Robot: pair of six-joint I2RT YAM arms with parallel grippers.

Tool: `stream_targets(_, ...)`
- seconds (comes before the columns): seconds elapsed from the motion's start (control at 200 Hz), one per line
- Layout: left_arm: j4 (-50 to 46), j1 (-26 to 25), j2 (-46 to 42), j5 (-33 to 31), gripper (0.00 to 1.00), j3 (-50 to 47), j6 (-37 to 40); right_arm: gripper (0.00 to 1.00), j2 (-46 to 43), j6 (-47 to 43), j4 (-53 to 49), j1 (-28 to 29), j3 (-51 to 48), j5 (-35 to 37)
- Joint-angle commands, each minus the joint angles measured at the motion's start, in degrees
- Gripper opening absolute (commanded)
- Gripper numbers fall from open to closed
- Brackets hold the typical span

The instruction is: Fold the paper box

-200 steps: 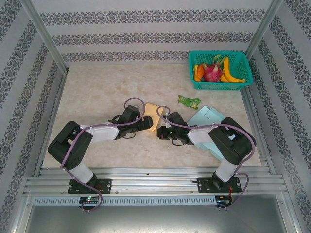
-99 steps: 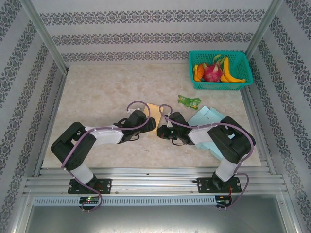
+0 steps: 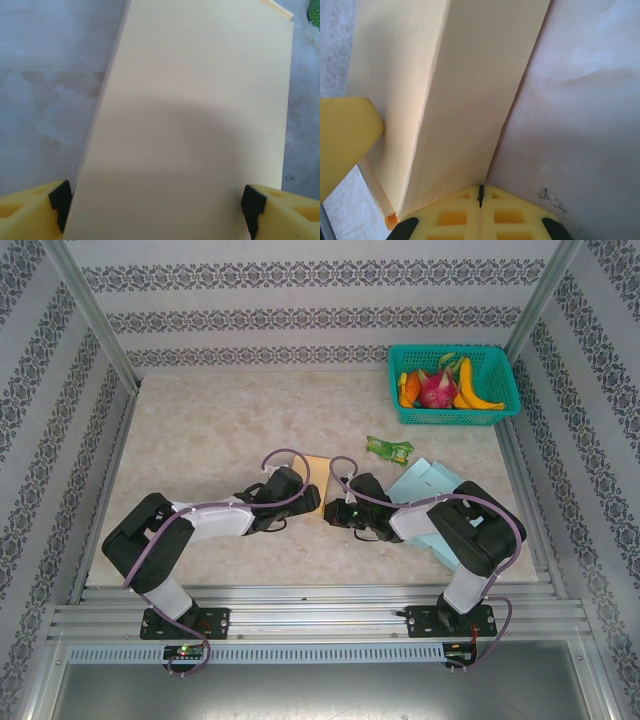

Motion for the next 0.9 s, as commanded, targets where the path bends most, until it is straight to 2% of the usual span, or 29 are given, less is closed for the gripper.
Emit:
stream_targets(0.0,2.9,0.1,-3.0,9.0,0.89,0.4,-0.4,0.00,-0.8,-2.2,2.9,0.1,-0.5,2.6)
stream_targets(0.405,-1.6,8.5,-5.5,7.5,0.90,1.0,4.2,0.00,-4.1,-5.4,-2.0,-5.1,-2.6,2.1)
stream_targets(0.575,0.4,9.9,-1.5,9.6,0.90,4.4,6.5,0.00,-3.5,-7.4,-4.6,-9.1,0.1,0.4)
stream_targets(0.729,0.1,10.3,3.2,8.9,0.90,9.8,8.9,0.00,0.1,-8.3,-5.9,-11.9,4.9,-2.2)
stream_targets(0.894,-1.7,10.8,9.6,9.7,0.89,16.1,10.1,0.00,5.0,-8.3,-7.1,-12.4,11.2,-4.6)
